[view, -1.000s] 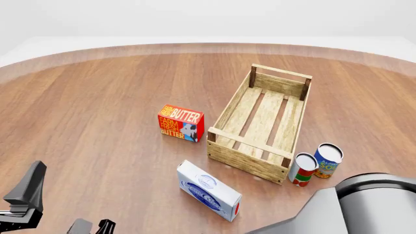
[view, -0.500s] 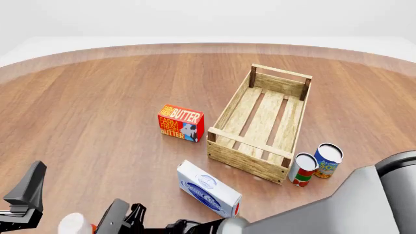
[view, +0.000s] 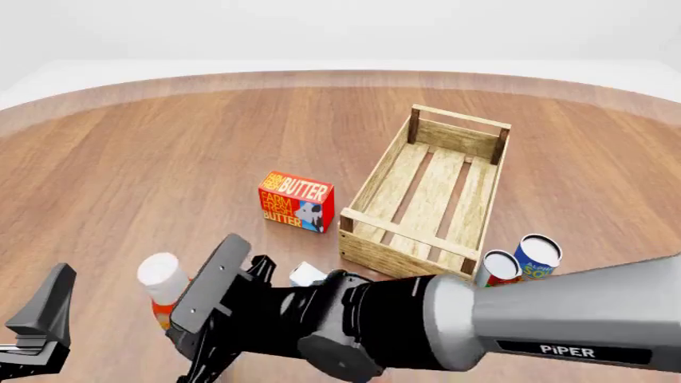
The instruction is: Pick up the ketchup, and put it in the wooden tray.
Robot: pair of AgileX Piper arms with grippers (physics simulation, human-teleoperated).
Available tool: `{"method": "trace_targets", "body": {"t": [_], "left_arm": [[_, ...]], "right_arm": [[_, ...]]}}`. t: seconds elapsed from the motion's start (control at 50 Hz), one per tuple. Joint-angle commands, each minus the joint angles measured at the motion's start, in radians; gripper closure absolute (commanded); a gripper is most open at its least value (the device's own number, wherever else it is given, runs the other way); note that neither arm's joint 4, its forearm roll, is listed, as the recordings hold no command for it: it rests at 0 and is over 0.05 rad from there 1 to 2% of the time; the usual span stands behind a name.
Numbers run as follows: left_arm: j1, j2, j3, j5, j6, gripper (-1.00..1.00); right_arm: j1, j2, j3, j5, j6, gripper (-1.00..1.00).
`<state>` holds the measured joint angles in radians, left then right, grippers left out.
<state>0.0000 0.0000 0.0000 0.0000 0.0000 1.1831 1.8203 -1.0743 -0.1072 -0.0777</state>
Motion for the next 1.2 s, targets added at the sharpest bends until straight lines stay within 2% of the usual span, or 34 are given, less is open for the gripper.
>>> {"method": "trace_targets", "body": {"t": [0.02,0.3,0.34,0.44,0.66,0.9,1.2], "left_arm": [[0.000,0.000,0.000,0.000,0.000,-1.00],[0.000,0.000,0.000,0.000,0.000,-1.00],[0.000,0.000,0.000,0.000,0.000,-1.00],[0.000,0.000,0.000,0.000,0.000,-1.00],[0.000,0.000,0.000,0.000,0.000,-1.00],[0.000,0.000,0.000,0.000,0.000,-1.00],[0.000,0.000,0.000,0.000,0.000,-1.00]], "right_arm": [[-0.080,-0.065,-0.070,0.122,-0.021,1.00],[-0.168,-0.089,-0.146,0.205,-0.053,1.00],[-0.218,-0.077,-0.171,0.223,-0.069,1.00],[-0.283,-0.064,-0.191,0.237,-0.082,1.00],[-0.413,-0.041,-0.234,0.272,-0.086,1.00],[-0.476,-0.048,-0.249,0.299,-0.092,1.00],[-0.582,-0.071,-0.261,0.333,-0.073,1.00]]}}
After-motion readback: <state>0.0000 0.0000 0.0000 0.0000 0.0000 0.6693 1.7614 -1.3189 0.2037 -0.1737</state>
